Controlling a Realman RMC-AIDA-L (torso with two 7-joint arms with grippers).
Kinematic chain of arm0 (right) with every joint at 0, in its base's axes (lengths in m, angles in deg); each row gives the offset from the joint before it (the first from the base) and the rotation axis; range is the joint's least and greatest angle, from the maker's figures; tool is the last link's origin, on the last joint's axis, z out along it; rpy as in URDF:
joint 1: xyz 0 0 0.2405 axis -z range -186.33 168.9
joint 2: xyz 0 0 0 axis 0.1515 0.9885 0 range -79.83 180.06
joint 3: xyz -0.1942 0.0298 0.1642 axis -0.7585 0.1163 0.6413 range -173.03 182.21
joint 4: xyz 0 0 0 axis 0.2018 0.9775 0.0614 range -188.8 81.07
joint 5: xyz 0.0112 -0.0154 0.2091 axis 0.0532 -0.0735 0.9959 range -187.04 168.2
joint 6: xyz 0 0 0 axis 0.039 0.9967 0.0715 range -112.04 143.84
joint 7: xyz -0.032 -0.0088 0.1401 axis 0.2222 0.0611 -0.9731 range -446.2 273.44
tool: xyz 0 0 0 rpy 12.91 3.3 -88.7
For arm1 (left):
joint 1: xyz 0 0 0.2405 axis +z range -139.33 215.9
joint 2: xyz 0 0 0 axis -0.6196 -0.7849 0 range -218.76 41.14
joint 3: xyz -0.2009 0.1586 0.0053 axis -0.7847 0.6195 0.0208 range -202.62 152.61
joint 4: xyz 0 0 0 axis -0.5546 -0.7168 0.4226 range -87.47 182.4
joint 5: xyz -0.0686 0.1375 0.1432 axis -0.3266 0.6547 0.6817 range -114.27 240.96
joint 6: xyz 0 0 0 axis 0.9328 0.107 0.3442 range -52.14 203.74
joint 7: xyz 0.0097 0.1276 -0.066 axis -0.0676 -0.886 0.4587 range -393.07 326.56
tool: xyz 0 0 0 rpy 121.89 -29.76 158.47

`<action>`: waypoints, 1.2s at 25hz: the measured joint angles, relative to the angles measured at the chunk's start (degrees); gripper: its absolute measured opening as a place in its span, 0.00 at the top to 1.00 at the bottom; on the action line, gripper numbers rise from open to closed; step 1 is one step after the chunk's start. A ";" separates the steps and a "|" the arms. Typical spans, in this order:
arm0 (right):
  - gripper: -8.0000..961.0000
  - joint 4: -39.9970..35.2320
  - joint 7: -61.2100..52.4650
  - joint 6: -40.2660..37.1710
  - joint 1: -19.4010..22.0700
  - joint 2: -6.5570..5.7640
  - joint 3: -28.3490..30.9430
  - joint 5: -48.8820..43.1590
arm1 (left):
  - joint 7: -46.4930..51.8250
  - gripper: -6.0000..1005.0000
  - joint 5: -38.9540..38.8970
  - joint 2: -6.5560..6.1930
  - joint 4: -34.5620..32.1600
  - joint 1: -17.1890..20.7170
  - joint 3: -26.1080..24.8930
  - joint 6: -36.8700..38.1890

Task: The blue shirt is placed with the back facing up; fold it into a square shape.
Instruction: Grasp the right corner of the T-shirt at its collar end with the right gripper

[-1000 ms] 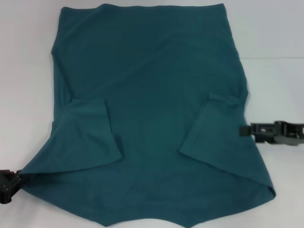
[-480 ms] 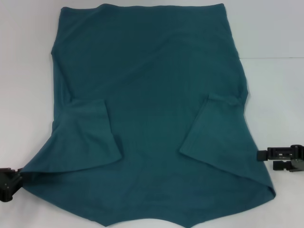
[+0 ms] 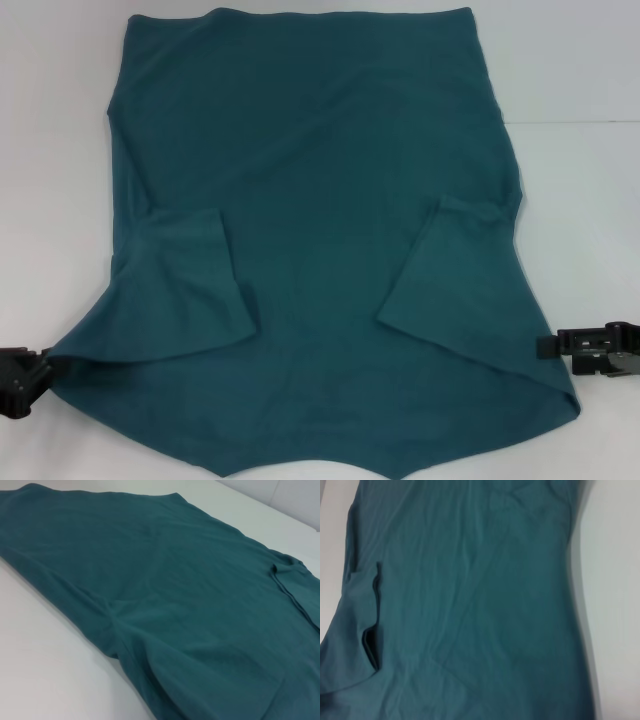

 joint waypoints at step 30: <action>0.05 -0.37 -0.20 -8.25 -2.76 1.52 -1.23 -1.28 | -0.17 0.97 -0.43 0.00 -0.13 -0.22 0.00 -0.21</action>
